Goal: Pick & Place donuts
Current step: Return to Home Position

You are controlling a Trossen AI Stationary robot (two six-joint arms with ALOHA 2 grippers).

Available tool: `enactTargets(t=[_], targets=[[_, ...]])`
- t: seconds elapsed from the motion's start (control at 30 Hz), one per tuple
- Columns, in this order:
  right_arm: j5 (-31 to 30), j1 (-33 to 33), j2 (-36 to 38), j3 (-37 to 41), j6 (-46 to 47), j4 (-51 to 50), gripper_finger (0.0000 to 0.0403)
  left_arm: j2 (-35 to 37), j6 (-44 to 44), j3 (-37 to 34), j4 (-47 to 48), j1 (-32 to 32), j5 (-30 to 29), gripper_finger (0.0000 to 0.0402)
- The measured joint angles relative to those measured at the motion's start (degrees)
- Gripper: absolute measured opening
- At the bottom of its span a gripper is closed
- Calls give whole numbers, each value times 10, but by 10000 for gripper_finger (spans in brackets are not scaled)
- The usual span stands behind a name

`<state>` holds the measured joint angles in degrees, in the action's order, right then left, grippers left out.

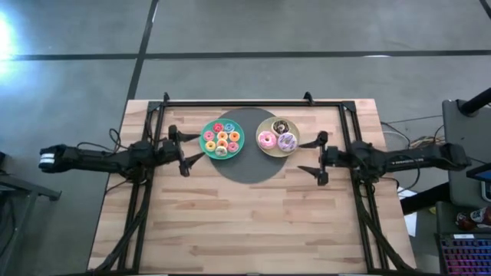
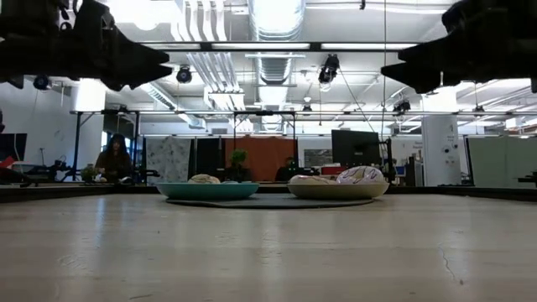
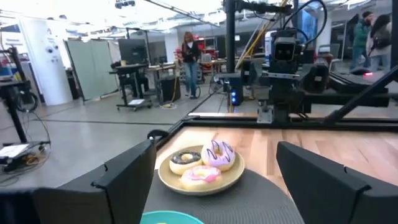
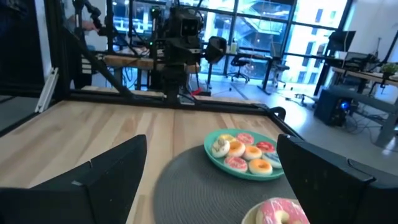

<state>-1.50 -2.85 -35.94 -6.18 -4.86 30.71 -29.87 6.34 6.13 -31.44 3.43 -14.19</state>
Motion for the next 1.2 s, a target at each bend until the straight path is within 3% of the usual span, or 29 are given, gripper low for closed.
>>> enactTargets(t=[0.27,0.6,0.9,1.2], targets=[[-2,0,57,56,14,18,354,19,-27,-56,-28,2,2,307],[-2,0,63,57,3,10,354,50,-23,-56,1,2,3,307],[-2,0,85,57,-10,-7,354,165,-33,-56,115,-7,2,307],[-2,4,104,57,-29,-5,354,244,-15,-57,165,-35,2,307]])
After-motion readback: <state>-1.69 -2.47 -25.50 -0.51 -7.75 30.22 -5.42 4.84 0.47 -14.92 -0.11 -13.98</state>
